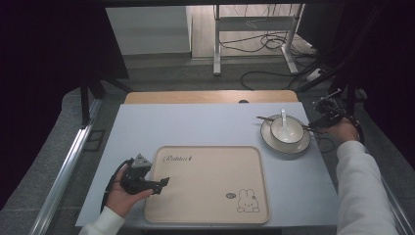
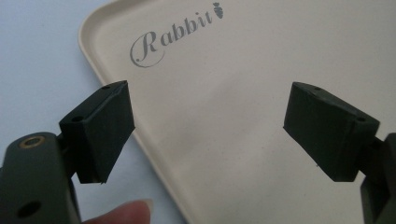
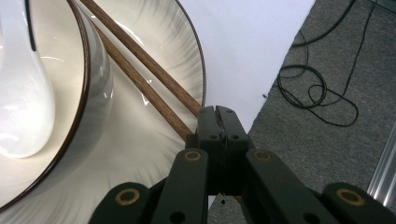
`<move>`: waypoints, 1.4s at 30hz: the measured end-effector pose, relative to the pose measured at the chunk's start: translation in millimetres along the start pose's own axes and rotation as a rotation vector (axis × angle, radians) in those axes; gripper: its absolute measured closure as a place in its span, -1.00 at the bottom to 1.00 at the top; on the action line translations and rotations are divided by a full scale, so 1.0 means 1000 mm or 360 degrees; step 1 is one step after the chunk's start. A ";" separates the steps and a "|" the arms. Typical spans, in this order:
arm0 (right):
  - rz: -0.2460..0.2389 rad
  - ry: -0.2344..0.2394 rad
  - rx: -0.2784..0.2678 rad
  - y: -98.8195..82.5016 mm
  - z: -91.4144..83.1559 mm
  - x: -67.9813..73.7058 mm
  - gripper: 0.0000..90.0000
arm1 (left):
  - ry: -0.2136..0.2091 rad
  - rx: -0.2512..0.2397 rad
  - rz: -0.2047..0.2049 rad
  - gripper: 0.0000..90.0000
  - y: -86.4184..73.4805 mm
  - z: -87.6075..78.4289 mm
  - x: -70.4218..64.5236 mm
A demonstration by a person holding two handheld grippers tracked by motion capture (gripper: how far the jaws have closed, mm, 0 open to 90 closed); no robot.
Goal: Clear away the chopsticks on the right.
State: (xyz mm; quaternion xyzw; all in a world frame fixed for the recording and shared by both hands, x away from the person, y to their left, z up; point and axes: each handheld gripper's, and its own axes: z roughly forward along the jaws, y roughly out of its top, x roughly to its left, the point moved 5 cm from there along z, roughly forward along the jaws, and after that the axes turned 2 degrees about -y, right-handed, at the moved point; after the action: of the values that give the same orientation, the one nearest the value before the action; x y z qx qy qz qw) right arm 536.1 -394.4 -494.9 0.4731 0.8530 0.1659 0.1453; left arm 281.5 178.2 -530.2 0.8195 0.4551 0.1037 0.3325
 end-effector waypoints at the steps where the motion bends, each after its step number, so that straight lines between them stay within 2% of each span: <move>1: 0.0000 0.0000 -0.0006 0.000 -0.001 0.000 0.97 | 0.0000 -0.0002 -0.0004 -0.64 0.000 0.000 0.000; 3: -0.0009 -0.0022 -0.0041 0.003 -0.007 -0.003 0.87 | 0.0001 0.0000 -0.0004 -0.64 0.000 0.001 0.000; 4: -0.0050 -0.0065 -0.0059 0.006 -0.012 -0.005 0.53 | -0.0001 0.0008 -0.0004 -0.64 0.000 0.001 0.000; 5: -0.0050 -0.0065 -0.0059 0.006 -0.012 -0.005 0.53 | -0.0001 0.0008 -0.0004 -0.64 0.000 0.001 0.000; 6: -0.0180 -0.0153 -0.0004 0.007 -0.016 -0.008 0.36 | 0.0000 0.0010 0.0000 -0.64 0.000 0.002 0.001; 7: -0.0180 -0.0153 -0.0004 0.007 -0.016 -0.008 0.36 | 0.0000 0.0010 0.0000 -0.64 0.000 0.002 0.001; 9: -0.0272 -0.0187 0.0056 0.007 -0.017 -0.010 0.33 | 0.0001 0.0012 0.0002 -0.64 0.000 0.002 0.001; 11: -0.0342 -0.0187 0.0098 0.006 -0.017 -0.011 0.33 | 0.0003 0.0013 0.0001 -0.64 0.000 0.002 0.001; 14: -0.0407 -0.0178 0.0149 0.002 -0.013 -0.013 0.32 | 0.0008 0.0012 -0.0003 -0.64 0.000 0.002 0.002; 16: -0.0443 -0.0170 0.0150 0.001 -0.008 -0.013 0.31 | 0.0012 0.0001 -0.0019 -0.63 0.000 0.001 0.003; 20: -0.0453 -0.0146 0.0151 0.001 -0.006 -0.013 0.31 | 0.0017 -0.0001 -0.0030 -0.63 0.000 0.001 0.005; 23: -0.0475 -0.0142 0.0170 0.003 -0.004 -0.012 0.31 | 0.0020 0.0002 -0.0032 -0.63 -0.001 0.001 0.006; 24: -0.0505 -0.0133 0.0175 0.004 -0.003 -0.012 0.31 | 0.0022 0.0006 -0.0031 -0.63 -0.002 0.001 0.006; 29: -0.0513 -0.0114 0.0196 0.007 -0.001 -0.011 0.32 | 0.0025 0.0005 -0.0039 -0.63 -0.002 0.000 0.008; 36: -0.0574 -0.0071 0.0235 0.010 0.002 -0.012 0.39 | 0.0028 0.0013 -0.0042 -0.63 -0.003 0.002 0.009; 42: -0.0588 -0.0052 0.0245 0.011 0.003 -0.012 0.41 | 0.0028 0.0021 -0.0047 -0.63 -0.003 0.002 0.010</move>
State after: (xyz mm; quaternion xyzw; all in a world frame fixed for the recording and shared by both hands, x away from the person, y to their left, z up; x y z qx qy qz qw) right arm 551.7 -399.1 -491.7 0.3209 0.9329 0.0632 0.1505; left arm 285.8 186.1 -534.9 0.8140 0.4708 0.1030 0.3244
